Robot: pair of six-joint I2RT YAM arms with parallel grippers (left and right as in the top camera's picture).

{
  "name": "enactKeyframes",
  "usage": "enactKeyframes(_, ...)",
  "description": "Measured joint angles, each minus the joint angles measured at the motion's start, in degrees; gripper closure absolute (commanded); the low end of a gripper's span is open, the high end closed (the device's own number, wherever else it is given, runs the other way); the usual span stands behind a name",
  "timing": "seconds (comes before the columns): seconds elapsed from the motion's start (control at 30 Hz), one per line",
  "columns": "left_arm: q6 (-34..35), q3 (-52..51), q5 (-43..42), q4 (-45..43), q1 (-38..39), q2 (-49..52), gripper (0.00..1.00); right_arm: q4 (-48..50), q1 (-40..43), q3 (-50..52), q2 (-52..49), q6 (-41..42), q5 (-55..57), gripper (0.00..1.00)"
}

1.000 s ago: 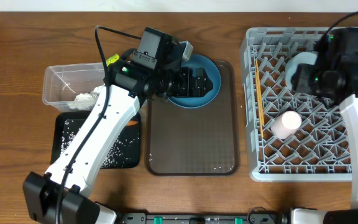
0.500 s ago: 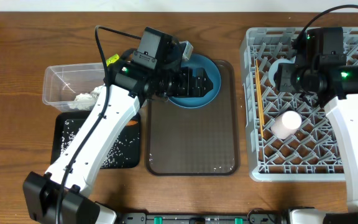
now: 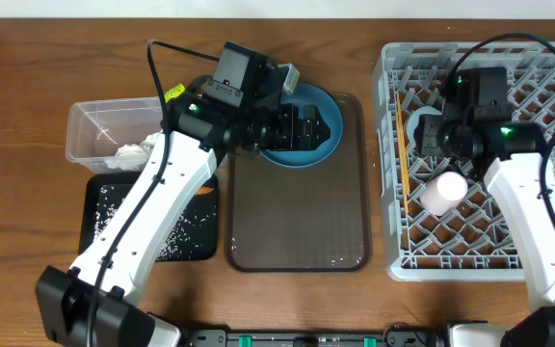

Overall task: Sort waste into correct bins and load items into the dishwasher rack
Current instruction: 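Carry the light-blue cup right and lower it into the rack, then open the right gripper and raise it above the rack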

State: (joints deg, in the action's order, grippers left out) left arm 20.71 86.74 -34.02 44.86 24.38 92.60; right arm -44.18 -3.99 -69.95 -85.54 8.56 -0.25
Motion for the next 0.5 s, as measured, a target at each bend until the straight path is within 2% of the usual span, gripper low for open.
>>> enactKeyframes(0.27, 0.0, 0.0, 0.0, 0.02, 0.0, -0.02, 0.04, 4.46, 0.0, 5.14, 0.0, 0.0, -0.2, 0.93)
enactKeyframes(0.43, 0.0, 0.0, 0.0, 0.02, 0.0, -0.02, 0.05, 4.66, 0.0, 5.6, 0.0, 0.0, -0.17, 0.8)
enactKeyframes(0.5, 0.0, 0.0, 0.0, 0.0, 0.0, -0.02, 0.05, 4.63, 0.0, 5.6, 0.0, 0.0, -0.17, 0.8)
